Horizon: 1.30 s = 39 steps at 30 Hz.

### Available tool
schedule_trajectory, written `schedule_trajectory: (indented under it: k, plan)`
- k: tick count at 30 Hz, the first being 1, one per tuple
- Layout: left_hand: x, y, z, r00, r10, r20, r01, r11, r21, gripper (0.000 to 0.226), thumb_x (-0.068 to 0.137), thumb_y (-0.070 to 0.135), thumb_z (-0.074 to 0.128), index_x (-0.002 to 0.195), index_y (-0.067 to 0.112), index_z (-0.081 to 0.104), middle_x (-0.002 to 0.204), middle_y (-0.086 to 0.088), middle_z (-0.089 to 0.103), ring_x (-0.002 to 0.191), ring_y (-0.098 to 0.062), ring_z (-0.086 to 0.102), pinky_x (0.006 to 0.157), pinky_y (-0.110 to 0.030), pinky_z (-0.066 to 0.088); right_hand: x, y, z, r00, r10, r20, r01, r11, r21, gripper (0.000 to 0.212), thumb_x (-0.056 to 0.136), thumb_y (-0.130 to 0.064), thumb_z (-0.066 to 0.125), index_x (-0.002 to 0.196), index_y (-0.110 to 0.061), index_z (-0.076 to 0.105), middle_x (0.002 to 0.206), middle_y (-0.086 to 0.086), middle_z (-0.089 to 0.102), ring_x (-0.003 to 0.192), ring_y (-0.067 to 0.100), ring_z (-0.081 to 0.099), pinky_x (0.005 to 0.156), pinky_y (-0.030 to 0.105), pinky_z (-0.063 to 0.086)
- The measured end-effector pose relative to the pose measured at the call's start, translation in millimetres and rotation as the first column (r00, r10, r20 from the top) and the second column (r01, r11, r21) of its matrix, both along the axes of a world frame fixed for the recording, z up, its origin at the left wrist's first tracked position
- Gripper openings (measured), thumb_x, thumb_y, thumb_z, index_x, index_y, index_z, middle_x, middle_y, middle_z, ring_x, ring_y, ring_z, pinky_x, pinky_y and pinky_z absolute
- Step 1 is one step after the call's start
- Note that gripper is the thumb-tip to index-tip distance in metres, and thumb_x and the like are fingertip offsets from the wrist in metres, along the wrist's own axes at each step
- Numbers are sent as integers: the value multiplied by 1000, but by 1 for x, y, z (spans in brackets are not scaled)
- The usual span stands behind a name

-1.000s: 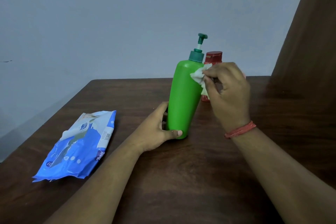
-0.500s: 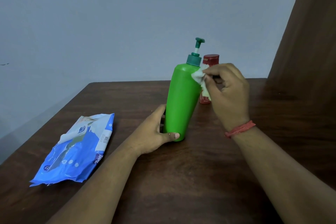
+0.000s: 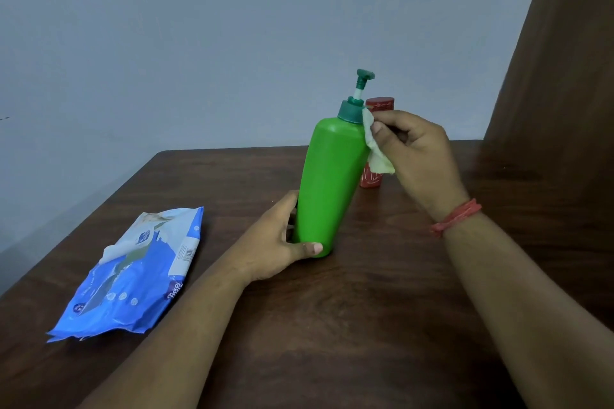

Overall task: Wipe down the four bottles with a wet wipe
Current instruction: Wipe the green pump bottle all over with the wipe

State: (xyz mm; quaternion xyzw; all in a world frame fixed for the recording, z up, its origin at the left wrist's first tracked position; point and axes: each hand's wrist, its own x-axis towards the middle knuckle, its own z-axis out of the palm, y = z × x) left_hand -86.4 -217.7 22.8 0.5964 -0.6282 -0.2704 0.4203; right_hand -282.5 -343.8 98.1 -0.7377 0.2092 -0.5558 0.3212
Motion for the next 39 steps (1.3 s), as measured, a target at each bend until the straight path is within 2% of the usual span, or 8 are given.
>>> schedule_trajectory:
  k: [5,9,14,18,23,27,31,39]
  plan:
    - [0,1,-2,1000,3,-10,-3,1000,2,77,82,13,83,128,59,41,131,23,59,125,4,53,113,-34,43,-4,8,-8,987,-158,-7,148,935,-324,10,93,-10,65,97,-16,72,93,-5,65,88,13,64,76,33,54]
    - [0,1,-3,999,3,-44,-3,1000,0,76,79,19,83,132,56,41,131,25,59,129,-1,52,113,-42,43,2,16,-15,953,-298,-53,224,813,-538,7,88,2,68,90,-4,70,93,6,67,89,17,61,81,22,46]
    - [3,-2,-6,992,22,-126,-23,1000,-8,73,79,11,83,133,42,45,133,10,61,127,-9,57,110,-43,47,19,25,-37,929,-312,-199,158,822,-547,5,90,-2,68,89,-7,69,93,6,65,88,15,59,80,26,49]
    - [5,-3,-7,993,1,-121,-1,1000,3,71,83,5,80,134,39,45,134,7,61,126,-8,56,108,-34,48,22,18,-34,936,-352,-8,319,857,-405,8,88,1,68,90,-7,70,95,0,63,89,6,56,80,12,44]
    - [12,-3,-9,990,37,-134,-36,999,9,74,83,8,81,141,33,43,132,11,62,124,-5,58,106,-31,49,24,17,-56,938,-261,-226,140,887,-441,9,88,2,69,89,-7,69,94,3,65,88,3,55,78,19,47]
    - [11,-3,-7,998,53,-40,-54,998,-22,71,81,17,83,132,47,44,129,14,63,123,-2,56,106,-30,46,28,23,-32,943,-321,-86,254,864,-435,8,88,2,69,89,-6,70,94,5,66,90,4,55,82,8,40]
    - [5,-2,-6,996,86,31,-84,994,-67,70,78,17,86,131,38,47,121,13,62,111,-3,60,100,-35,52,28,36,-6,917,-396,45,369,801,-471,7,87,2,70,90,-4,70,92,7,62,88,3,51,83,5,35]
    - [3,-3,-6,967,151,207,-126,984,-129,66,71,36,86,124,42,47,117,18,60,111,-4,58,96,-41,52,24,45,9,849,-527,26,428,659,-618,12,93,-7,65,98,-1,73,92,15,60,89,32,62,82,43,50]
